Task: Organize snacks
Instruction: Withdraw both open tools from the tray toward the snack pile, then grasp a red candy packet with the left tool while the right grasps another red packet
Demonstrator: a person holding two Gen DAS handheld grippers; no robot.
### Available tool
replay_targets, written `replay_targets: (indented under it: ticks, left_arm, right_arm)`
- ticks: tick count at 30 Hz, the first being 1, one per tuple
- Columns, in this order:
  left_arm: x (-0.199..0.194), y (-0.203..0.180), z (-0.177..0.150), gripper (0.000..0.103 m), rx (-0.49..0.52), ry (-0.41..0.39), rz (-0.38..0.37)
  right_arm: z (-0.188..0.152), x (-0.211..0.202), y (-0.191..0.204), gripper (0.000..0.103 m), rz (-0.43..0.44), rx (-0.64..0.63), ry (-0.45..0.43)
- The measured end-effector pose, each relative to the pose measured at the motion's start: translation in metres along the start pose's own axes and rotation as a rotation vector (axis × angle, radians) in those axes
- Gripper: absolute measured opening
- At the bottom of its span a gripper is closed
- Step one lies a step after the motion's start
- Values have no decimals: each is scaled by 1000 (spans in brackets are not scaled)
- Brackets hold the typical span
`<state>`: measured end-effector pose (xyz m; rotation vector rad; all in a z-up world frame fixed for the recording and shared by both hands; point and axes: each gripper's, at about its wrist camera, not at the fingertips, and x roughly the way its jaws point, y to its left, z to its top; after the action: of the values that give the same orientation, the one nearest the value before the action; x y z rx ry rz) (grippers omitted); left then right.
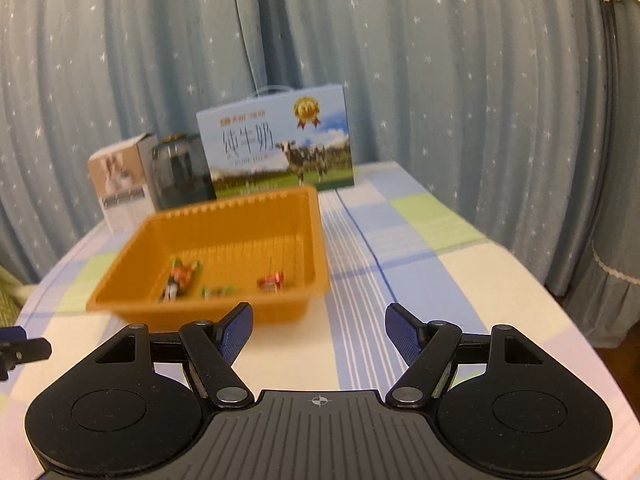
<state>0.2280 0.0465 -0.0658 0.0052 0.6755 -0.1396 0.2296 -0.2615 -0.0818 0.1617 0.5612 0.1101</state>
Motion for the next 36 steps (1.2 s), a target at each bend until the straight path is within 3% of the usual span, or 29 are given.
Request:
replay_targets:
  ticks: [7, 11, 20, 25, 30, 36]
  left_arm:
    - [-2, -15, -28, 55, 87, 65, -42]
    - [7, -24, -39, 44, 164, 96, -35]
    - [19, -27, -44, 40, 204, 117, -51]
    - [25, -29, -44, 30, 218, 134, -67]
    - [27, -32, -45, 26, 218, 164, -73]
    - [19, -32, -50, 24, 139, 199, -63]
  right_arm:
    - [-40, -15, -4, 73, -5, 23, 79]
    - [-44, -16, -6, 73, -3, 24, 91]
    - [-43, -10, -3, 73, 12, 21, 101]
    - [-43, -7, -5, 73, 20, 32, 115]
    - [-45, -1, -6, 73, 53, 59, 148]
    - [-49, 7, -3, 72, 72, 58, 191]
